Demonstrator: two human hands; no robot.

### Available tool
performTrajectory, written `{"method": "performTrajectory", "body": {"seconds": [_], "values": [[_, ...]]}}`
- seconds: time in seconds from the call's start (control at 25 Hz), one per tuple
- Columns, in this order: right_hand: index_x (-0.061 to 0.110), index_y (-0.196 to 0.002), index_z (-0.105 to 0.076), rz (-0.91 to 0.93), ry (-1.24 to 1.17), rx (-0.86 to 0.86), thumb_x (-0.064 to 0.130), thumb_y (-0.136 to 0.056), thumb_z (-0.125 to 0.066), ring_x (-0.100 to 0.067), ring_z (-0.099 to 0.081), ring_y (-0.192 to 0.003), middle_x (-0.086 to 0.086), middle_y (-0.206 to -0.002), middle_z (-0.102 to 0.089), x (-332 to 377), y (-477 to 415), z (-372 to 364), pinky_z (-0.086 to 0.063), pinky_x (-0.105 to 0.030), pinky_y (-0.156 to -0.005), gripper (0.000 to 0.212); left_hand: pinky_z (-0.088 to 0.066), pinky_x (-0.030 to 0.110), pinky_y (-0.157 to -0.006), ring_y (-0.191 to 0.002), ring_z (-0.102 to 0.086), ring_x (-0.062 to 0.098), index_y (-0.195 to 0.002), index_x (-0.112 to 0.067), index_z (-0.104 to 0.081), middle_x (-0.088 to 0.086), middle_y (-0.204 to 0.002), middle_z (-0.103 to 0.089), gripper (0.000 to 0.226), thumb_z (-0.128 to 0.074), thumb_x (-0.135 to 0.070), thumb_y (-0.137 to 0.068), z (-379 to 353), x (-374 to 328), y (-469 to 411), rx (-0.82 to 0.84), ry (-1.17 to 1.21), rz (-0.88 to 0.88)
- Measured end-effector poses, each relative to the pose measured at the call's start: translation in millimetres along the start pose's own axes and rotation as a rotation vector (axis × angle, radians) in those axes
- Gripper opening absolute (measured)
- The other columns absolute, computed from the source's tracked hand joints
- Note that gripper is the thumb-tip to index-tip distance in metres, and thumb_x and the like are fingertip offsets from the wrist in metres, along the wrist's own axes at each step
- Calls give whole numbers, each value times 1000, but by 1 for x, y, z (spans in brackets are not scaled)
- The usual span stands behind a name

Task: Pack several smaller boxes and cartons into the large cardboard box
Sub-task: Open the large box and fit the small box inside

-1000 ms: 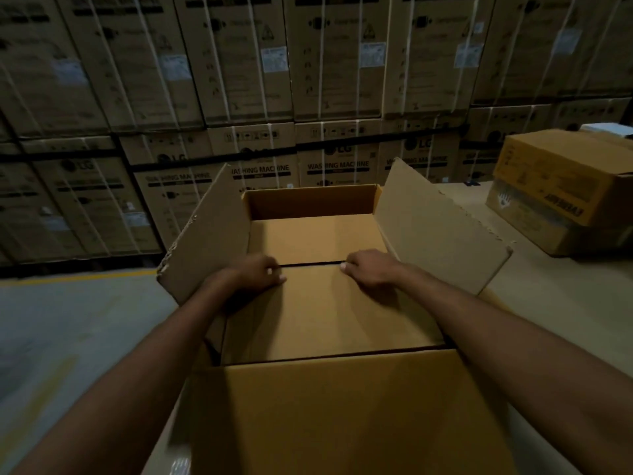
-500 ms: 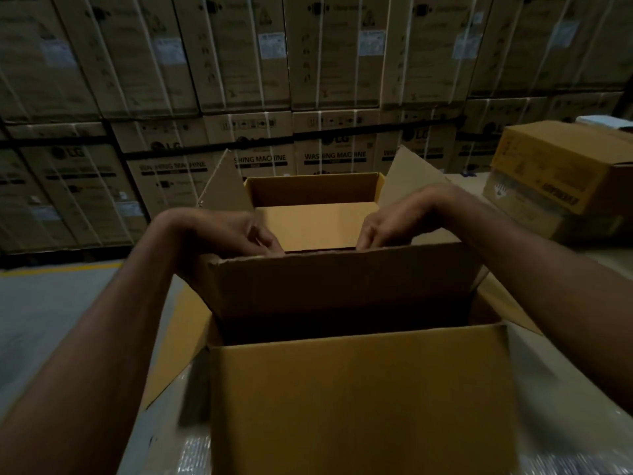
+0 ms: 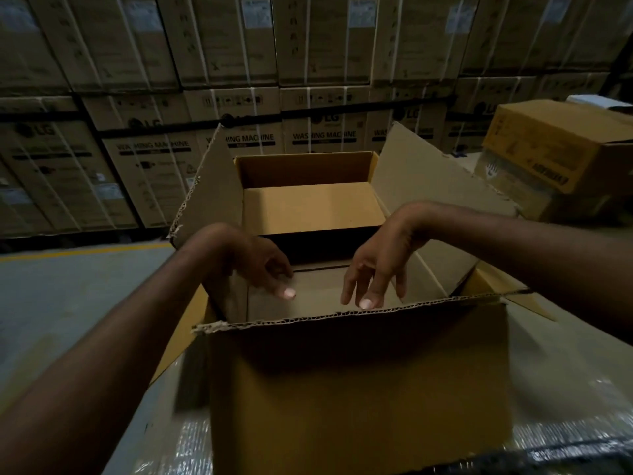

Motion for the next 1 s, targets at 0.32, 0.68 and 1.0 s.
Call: {"method": "performTrajectory", "body": {"seconds": [0.32, 0.68, 1.0], "values": [[25, -165, -13, -181, 383, -435, 44, -93, -72, -31, -36, -149, -3, -168, -29, -5, -100, 89, -34, -47, -121, 95, -55, 40, -90, -141, -45, 30, -157, -30, -37, -3, -160, -38, 85, -68, -64, -85, 63, -2, -75, 171, -386, 249], [15, -151, -33, -147, 496, -1020, 39, -85, -72, -32, -48, -135, -10, -145, -49, -38, -167, 116, -35, -54, -109, 80, -30, 47, -121, -153, -24, 35, -164, -25, 3, 7, -169, -11, 125, -78, -63, -76, 76, 68, -173, -164, -391, 367], [21, -165, -10, -146, 605, -1406, 34, -86, -71, -35, -10, -158, -15, -172, -7, -64, -136, 274, -14, -61, -124, 100, -15, 64, -119, -157, -1, 34, -162, -30, 15, 7, -171, 14, 118, -73, -54, -86, 191, 113, -168, -685, -433, 445]]}}
Point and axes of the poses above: each hand's wrist, its own y-axis away from the middle knuckle, its own z-axis out of the back of the hand, x = y × z, the point moved 3 cm from there along -y, towards the middle knuckle
